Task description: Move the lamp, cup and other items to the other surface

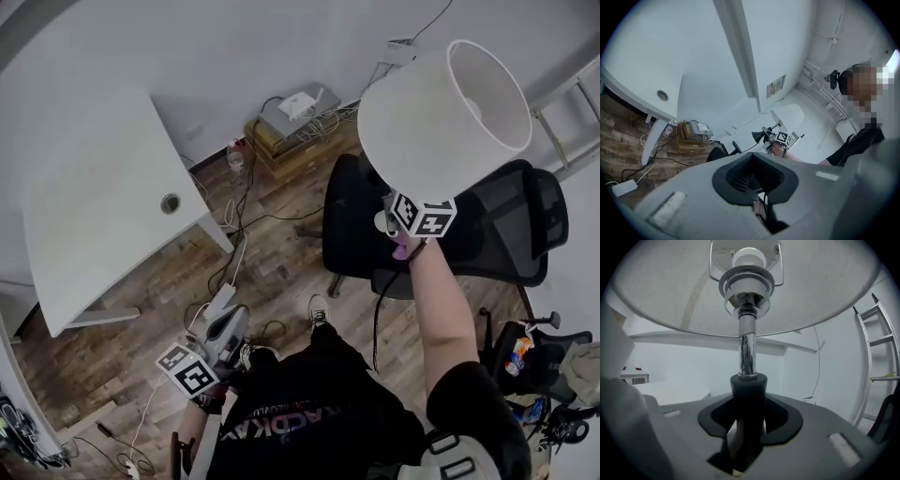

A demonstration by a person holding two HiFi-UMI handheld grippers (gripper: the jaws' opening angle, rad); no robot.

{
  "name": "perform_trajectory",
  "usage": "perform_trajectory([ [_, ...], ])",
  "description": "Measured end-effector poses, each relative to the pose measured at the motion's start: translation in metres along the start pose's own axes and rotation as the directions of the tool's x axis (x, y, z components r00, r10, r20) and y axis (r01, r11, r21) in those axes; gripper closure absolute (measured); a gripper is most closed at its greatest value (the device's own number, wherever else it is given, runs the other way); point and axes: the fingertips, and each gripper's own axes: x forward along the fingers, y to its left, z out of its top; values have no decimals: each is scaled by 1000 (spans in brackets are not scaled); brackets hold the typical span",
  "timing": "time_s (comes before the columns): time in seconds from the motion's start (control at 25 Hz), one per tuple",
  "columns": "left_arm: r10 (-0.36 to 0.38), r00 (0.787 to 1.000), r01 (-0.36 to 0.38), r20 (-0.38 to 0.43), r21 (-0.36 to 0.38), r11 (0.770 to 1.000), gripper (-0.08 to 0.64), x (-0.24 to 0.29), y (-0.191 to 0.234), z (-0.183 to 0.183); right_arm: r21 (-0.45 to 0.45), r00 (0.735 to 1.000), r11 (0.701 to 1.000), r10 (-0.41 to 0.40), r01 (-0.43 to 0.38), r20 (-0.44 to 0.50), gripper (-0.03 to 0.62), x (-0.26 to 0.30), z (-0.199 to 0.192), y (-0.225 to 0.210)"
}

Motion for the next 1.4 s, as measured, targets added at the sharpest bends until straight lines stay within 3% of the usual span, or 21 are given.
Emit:
perform_trajectory([
  [0.56,27,997,-31,-66,-49,998,557,156,-23,-68,76,1000,997,-5,6,-13,449,29,-63,-168],
  [0.72,42,991,-51,-129,-61,997,557,191,-30,-89,112,999,993,-28,31,-36,449,34,-97,-215],
  [0.92,79,971,-93,-227,-50,994,557,213,-28,-102,152,992,981,-111,120,-62,449,30,-142,-270],
  [1.12,114,943,-135,-313,-47,990,556,222,-28,-100,220,964,942,-224,252,-143,449,11,-201,-312],
  [1.4,152,890,-176,-430,-15,984,555,240,-20,-115,318,903,851,-354,419,-243,449,-27,-290,-364],
])
